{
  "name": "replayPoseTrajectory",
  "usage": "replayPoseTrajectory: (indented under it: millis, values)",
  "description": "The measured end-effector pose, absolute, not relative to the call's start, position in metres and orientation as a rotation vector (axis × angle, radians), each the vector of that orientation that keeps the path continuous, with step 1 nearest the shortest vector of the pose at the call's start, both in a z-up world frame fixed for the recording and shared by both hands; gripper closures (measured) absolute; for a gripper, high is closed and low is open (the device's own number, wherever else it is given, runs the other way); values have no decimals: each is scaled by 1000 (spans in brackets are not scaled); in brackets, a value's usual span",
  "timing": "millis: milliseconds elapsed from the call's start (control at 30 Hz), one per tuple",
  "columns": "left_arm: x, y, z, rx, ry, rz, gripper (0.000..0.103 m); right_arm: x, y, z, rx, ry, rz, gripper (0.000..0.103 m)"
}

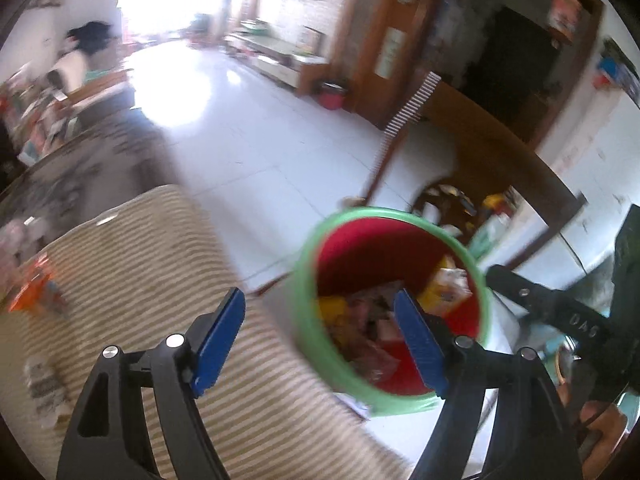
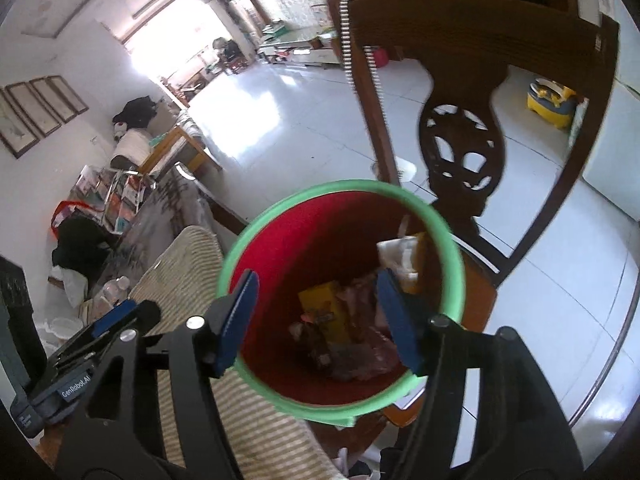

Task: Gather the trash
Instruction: 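Carry the Baisha box and yellow packet over the red bucket and open both tools, then move both open tools back over the remaining trash on the table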

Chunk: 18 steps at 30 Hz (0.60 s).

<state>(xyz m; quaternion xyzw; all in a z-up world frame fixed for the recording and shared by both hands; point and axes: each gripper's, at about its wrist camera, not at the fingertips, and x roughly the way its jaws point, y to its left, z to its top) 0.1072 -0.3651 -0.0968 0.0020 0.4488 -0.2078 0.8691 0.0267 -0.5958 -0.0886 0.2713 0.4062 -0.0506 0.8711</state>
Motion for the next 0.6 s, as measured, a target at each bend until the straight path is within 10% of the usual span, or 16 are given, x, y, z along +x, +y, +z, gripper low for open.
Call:
replayPoseTrajectory:
  millis: [600]
  values:
    - [56, -17, -125, -29, 943, 199, 29, 78, -281, -125, 286, 1119, 357, 31]
